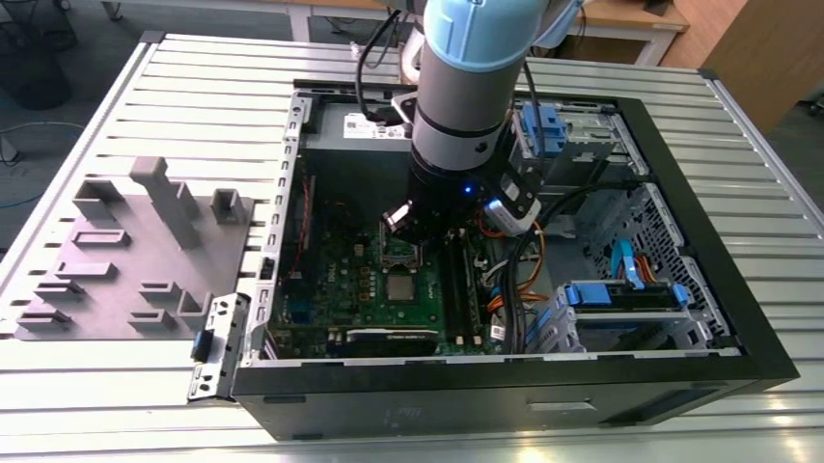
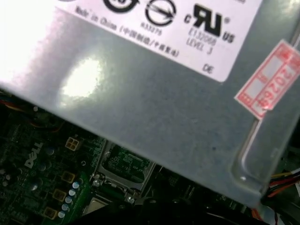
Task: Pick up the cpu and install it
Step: 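Close the cpu cover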
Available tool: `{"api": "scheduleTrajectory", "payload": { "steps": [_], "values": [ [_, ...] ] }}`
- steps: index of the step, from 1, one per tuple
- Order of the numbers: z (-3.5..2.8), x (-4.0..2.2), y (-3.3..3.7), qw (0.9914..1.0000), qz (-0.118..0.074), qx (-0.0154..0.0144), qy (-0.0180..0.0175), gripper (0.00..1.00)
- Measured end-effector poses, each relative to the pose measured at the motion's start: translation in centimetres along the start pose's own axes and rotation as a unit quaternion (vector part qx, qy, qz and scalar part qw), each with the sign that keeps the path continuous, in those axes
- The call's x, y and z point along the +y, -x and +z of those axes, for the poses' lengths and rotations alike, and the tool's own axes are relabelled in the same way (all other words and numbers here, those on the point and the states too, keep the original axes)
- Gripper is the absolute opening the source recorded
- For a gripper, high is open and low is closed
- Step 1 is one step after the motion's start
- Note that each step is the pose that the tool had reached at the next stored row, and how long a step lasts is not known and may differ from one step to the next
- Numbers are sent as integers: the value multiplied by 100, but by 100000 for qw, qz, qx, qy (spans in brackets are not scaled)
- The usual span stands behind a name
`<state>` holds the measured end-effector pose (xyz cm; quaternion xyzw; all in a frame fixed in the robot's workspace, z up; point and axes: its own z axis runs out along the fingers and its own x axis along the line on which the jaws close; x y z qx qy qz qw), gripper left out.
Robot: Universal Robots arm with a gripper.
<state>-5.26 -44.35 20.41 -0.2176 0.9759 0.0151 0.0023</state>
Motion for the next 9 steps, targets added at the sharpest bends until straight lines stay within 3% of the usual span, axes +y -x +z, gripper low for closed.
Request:
{"api": "scheduleTrajectory", "payload": {
  "steps": [4, 9],
  "values": [
    [28, 5, 2, 100000, 4, 130, -268, 11],
    [39, 5, 2, 99999, 3, 128, -294, 11]
  ]
}}
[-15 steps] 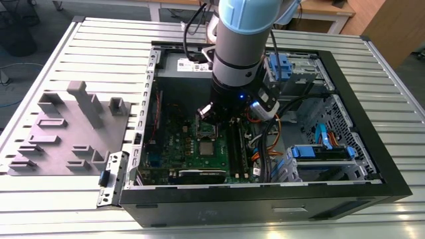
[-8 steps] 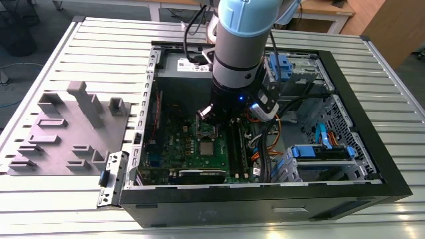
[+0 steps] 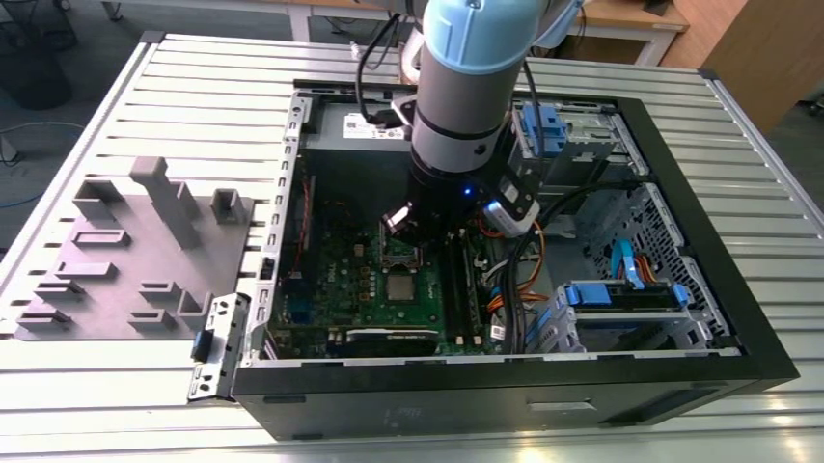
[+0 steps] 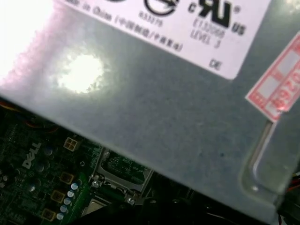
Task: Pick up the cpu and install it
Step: 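Close the cpu cover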
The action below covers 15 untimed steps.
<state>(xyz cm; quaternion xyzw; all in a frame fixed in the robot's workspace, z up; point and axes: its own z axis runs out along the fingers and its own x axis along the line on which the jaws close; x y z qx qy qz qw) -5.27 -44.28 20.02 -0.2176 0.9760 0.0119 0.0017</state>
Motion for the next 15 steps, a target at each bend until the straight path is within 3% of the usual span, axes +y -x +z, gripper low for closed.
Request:
{"api": "scheduleTrajectory", "payload": {
  "steps": [15],
  "values": [
    [26, 0, 0, 100000, 0, 99, -202, 11]
  ]
}}
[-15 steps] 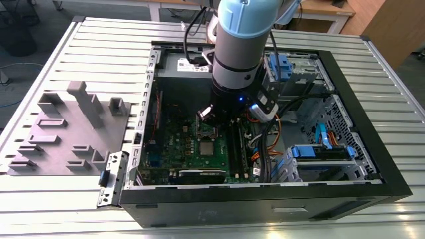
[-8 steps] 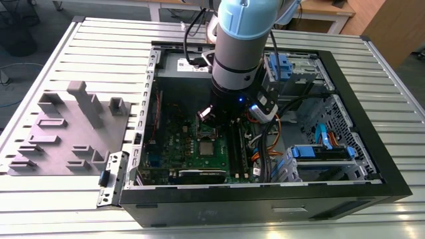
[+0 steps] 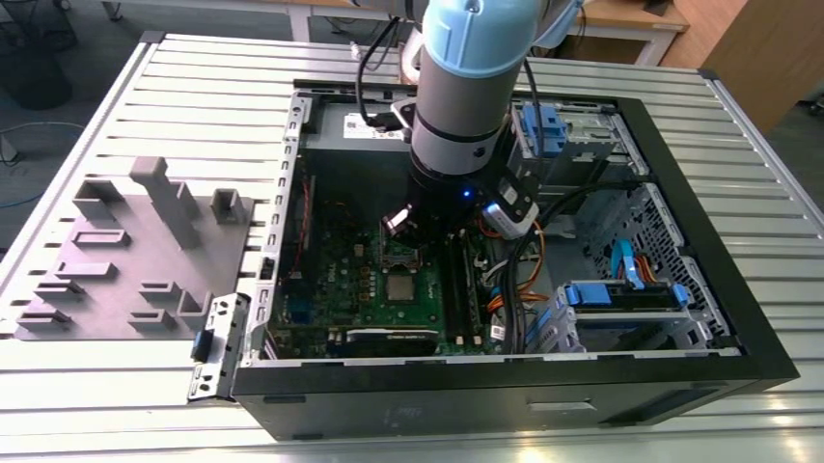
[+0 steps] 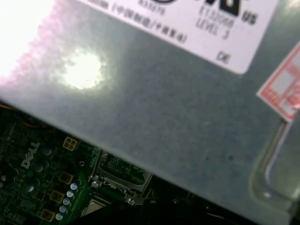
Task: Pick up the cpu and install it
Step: 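Close the cpu cover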
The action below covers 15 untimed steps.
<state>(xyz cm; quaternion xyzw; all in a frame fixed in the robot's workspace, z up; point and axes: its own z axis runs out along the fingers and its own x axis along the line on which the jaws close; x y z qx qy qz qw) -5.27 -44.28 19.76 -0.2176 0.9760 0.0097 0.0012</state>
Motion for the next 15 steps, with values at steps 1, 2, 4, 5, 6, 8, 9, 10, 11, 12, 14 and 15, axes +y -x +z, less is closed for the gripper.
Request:
{"api": "scheduleTrajectory", "payload": {
  "steps": [1, 2, 4, 5, 6, 8, 9, 10, 11, 12, 14, 15],
  "values": [
    [0, 0, 0, 100000, 1, -7, 7, 11],
    [-1, 0, 0, 100000, 1, -7, 4, 11],
    [-3, 4, 2, 100000, 1, 6, -8, 11],
    [-3, 6, 3, 100000, 0, 10, -10, 11],
    [-3, 8, 3, 100000, 3, 12, -12, 11],
    [-3, 16, 7, 100000, 6, 13, -14, 11],
    [-2, 21, 9, 100000, 4, 9, -11, 11],
    [-3, 25, 10, 100000, 3, 12, -14, 11],
    [-2, 27, 9, 100000, 5, 8, -12, 11],
    [-2, 30, 5, 100000, 1, 6, -10, 11],
    [-2, 35, -3, 100000, -2, 2, -9, 11],
    [-2, 38, -7, 100000, 0, 5, -11, 11]
  ]
}}
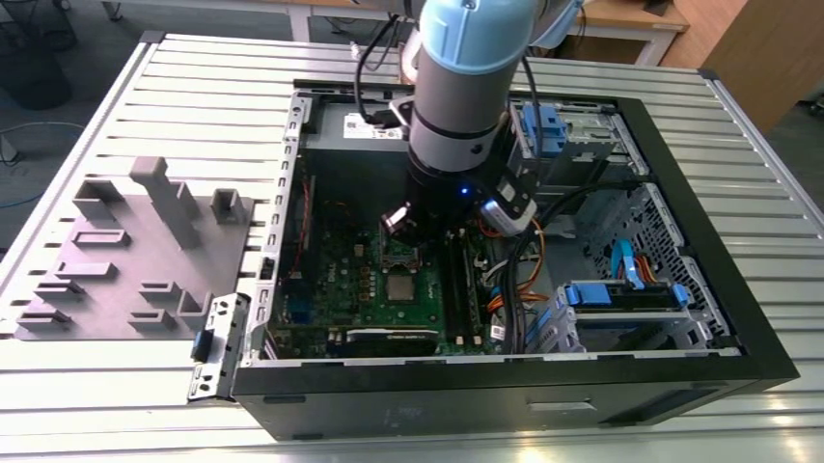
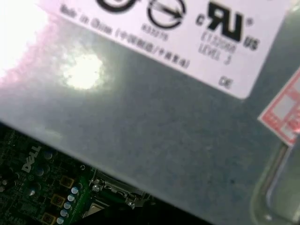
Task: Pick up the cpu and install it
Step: 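Close the cpu cover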
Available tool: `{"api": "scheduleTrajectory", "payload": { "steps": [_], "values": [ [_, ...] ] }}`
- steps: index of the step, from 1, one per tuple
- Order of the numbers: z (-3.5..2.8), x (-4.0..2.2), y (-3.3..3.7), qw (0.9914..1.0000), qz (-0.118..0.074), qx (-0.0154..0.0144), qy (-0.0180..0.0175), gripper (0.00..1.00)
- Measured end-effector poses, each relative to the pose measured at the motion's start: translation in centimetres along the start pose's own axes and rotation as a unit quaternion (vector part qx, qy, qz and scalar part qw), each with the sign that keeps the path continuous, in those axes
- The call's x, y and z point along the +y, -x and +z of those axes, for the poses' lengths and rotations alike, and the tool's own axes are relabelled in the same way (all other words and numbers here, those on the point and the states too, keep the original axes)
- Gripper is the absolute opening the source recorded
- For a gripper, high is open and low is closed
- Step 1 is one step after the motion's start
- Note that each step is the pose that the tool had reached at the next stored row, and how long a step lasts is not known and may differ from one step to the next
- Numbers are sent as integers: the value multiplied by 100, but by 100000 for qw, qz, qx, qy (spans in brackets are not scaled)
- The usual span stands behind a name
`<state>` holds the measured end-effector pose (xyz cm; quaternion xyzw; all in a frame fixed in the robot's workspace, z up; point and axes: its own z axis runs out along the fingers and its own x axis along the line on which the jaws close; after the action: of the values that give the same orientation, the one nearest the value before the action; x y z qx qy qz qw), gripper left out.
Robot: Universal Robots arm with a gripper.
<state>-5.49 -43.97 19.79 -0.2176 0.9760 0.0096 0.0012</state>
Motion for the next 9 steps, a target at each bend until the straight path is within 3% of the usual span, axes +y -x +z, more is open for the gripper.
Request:
{"api": "scheduleTrajectory", "payload": {
  "steps": [9],
  "values": [
    [-71, 3, -3, 100000, 1, -6, 3, 11]
  ]
}}
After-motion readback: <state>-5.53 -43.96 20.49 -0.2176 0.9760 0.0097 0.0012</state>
